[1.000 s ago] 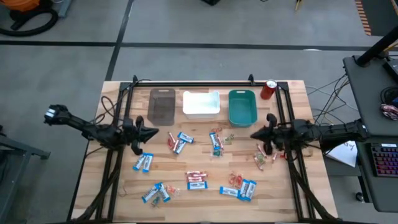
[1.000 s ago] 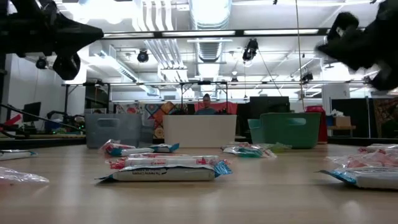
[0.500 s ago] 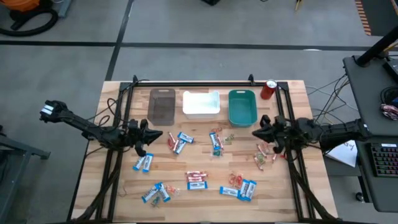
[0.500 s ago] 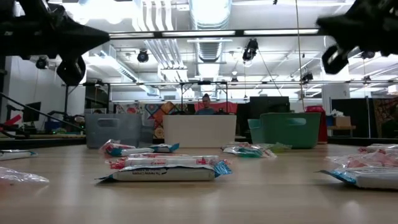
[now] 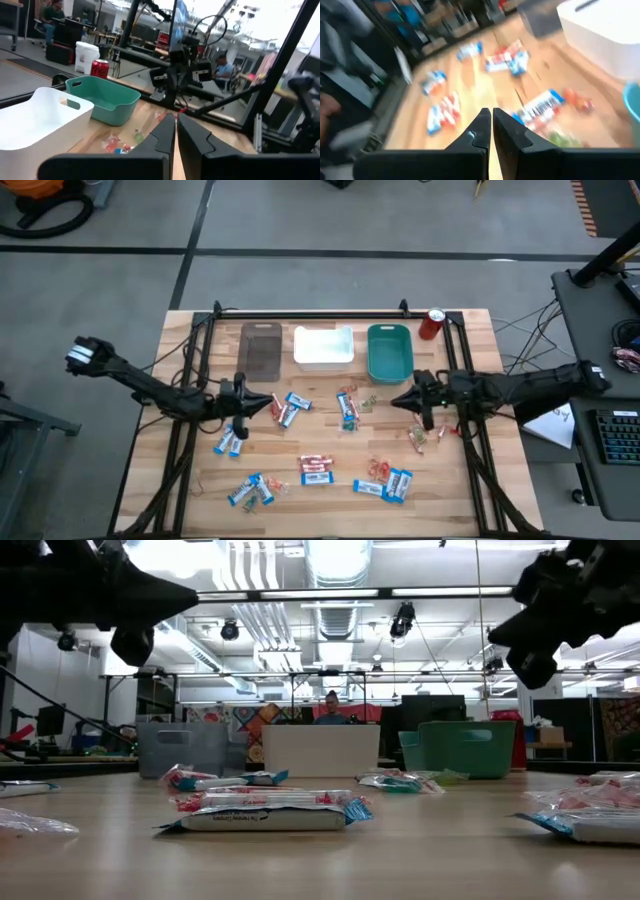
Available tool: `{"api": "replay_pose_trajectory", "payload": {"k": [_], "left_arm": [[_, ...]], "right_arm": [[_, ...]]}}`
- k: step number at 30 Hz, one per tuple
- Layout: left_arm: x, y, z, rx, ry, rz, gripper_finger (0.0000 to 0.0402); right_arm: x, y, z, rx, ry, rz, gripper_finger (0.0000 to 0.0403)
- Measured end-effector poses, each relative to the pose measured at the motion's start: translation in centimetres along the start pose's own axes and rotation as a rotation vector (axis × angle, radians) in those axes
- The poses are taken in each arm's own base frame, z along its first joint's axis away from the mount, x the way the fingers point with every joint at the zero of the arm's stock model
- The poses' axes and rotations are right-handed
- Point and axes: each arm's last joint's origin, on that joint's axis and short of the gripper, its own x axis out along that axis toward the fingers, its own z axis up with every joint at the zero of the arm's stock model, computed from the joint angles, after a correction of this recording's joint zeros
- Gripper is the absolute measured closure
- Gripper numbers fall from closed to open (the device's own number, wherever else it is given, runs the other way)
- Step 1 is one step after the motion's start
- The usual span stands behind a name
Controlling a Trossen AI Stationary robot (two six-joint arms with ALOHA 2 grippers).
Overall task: Sort candy
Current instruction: Put the transparent candy into the green bin
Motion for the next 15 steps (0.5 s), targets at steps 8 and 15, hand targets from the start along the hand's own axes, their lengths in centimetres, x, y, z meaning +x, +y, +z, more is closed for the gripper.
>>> {"api": "replay_pose_trajectory", "payload": {"k": [8, 15], "left_arm": [[1.2, -0.8, 0.1, 0.076, 0.025, 0.006, 0.0398], [1.2, -0.8, 0.2, 0.086, 0.027, 0.006, 0.0398]], "right_arm": [[1.3, 1.0, 2.2, -0.011, 0.082, -0.036, 0.0390], [2.6, 2.4, 5.0, -0.014, 0.068, -0.030, 0.0390]]}}
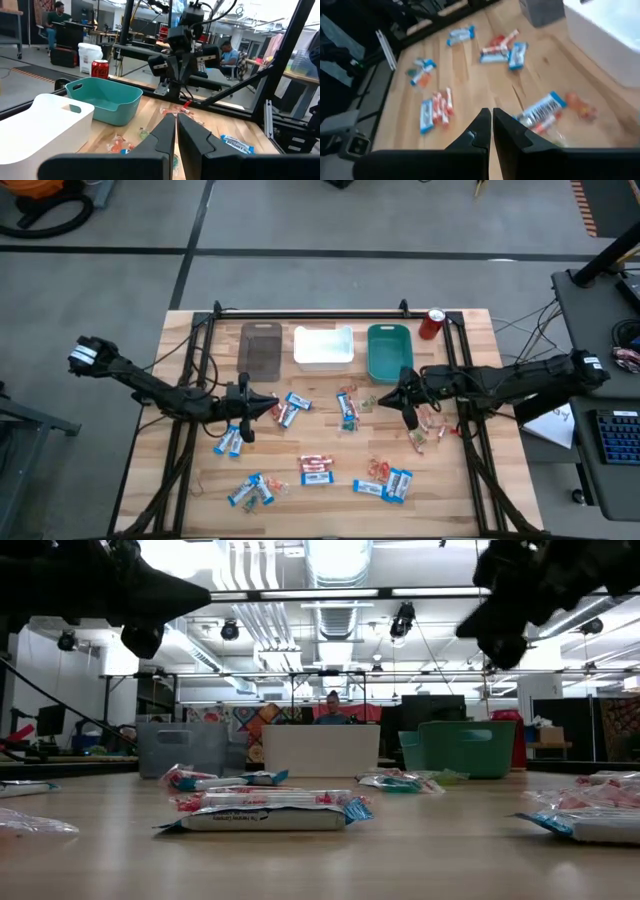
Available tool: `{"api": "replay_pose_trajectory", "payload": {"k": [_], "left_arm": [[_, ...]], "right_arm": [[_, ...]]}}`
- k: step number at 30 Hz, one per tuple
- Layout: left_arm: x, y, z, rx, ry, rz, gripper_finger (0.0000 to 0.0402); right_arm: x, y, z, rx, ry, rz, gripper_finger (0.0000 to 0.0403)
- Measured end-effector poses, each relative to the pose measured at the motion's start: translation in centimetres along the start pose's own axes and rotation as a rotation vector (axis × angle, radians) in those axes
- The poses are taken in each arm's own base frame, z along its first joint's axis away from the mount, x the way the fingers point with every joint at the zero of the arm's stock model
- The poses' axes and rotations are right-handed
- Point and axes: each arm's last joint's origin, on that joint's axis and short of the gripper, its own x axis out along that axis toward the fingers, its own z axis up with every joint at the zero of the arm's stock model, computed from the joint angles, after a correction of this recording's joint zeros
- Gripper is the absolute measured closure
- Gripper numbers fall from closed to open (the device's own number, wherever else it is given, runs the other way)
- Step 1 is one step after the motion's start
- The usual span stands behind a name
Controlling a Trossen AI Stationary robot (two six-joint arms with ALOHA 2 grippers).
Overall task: Sort candy
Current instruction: Put the transparent candy into the green bin
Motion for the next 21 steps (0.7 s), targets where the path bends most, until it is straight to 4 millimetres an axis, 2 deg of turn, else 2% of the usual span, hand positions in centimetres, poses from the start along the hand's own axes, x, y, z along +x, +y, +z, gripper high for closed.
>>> {"api": "replay_pose_trajectory", "payload": {"k": [13, 21], "left_arm": [[0.0, 0.0, 0.0, -0.058, -0.001, -0.001, 0.0398], [0.0, 0.0, 0.2, -0.077, -0.008, -0.004, 0.0398]], "right_arm": [[3.1, 1.6, 3.6, -0.051, 0.016, -0.012, 0.0390], [5.9, 2.3, 2.8, -0.126, 0.123, -0.009, 0.0390]]}}
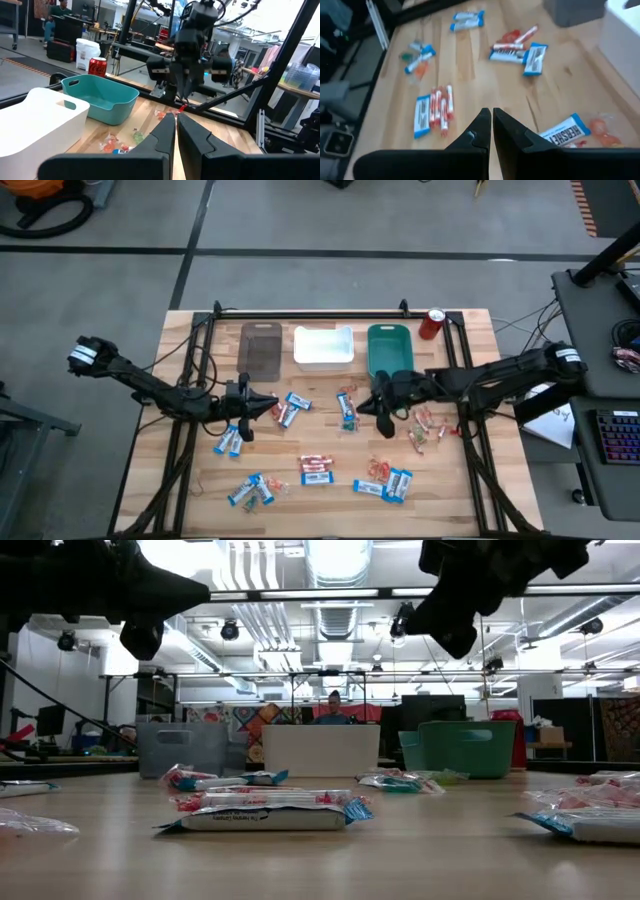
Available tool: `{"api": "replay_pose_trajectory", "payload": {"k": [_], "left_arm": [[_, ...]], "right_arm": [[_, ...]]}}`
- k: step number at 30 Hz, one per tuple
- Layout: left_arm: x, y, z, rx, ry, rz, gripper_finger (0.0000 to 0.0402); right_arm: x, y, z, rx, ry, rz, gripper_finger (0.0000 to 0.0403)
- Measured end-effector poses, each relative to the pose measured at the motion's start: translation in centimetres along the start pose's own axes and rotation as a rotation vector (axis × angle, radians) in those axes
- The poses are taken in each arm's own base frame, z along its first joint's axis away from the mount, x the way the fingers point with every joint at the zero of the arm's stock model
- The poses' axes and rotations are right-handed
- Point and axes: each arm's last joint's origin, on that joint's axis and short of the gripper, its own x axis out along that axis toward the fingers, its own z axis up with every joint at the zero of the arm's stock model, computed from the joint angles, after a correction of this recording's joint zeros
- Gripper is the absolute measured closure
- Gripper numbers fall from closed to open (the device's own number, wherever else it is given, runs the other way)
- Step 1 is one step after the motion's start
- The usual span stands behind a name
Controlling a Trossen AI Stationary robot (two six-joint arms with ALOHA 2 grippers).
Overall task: Sort candy
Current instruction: Put the transparent candy into the green bin
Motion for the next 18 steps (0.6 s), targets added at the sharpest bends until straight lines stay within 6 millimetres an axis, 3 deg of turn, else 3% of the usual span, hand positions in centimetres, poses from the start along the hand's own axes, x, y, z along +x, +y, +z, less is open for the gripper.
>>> {"api": "replay_pose_trajectory", "payload": {"k": [11, 16, 18], "left_arm": [[0.0, 0.0, 0.0, 0.005, 0.000, 0.000, 0.0398], [0.0, 0.0, 0.1, 0.018, -0.004, 0.002, 0.0398], [0.0, 0.0, 0.1, 0.019, -0.004, 0.002, 0.0398]], "right_arm": [[2.3, 1.2, -3.1, -0.176, 0.265, -0.004, 0.0388], [3.1, 0.5, -3.3, -0.186, 0.232, -0.221, 0.0371], [3.4, 0.4, -3.4, -0.243, 0.245, -0.228, 0.0372]]}}
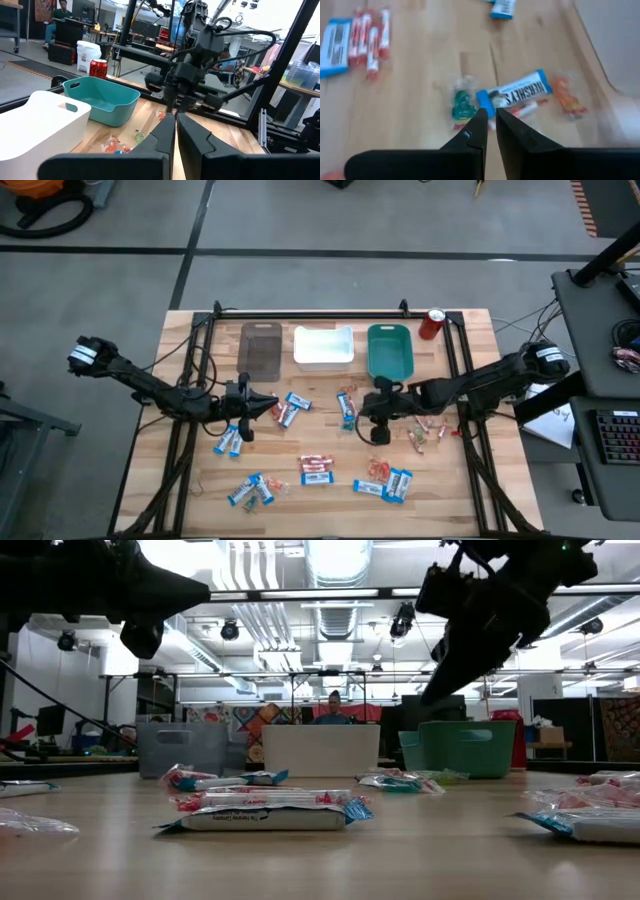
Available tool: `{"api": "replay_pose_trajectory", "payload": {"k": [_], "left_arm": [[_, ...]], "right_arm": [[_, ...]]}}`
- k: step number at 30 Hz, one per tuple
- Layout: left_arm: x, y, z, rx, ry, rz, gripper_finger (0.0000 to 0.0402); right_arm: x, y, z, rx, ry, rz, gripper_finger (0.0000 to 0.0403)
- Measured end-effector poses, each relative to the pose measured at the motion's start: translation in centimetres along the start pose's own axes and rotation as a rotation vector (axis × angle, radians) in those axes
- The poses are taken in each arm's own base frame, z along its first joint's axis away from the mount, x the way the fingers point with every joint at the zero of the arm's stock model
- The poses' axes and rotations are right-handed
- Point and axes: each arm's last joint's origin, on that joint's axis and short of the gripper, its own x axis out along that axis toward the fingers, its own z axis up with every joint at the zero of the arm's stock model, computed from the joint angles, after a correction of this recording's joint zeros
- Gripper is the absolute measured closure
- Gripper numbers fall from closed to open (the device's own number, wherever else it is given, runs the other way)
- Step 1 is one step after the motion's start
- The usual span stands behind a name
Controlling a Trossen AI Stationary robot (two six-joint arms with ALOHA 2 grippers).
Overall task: Sort candy
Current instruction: Put the transparent candy into the green bin
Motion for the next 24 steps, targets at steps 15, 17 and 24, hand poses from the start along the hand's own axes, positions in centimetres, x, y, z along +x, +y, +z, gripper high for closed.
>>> {"api": "replay_pose_trajectory", "payload": {"k": [15, 17, 24], "left_arm": [[0.0, 0.1, 0.1, 0.014, -0.011, 0.029, 0.0398], [0.0, 0.1, 0.1, 0.015, -0.011, 0.029, 0.0398], [0.0, 0.1, 0.1, 0.023, -0.010, 0.029, 0.0398]], "right_arm": [[2.0, 0.8, 0.7, -0.012, -0.013, 0.023, 0.0240], [2.5, 1.2, 0.5, -0.025, 0.003, 0.030, 0.0213], [5.7, 2.1, -0.3, -0.026, 0.087, 0.023, 0.0183]]}}
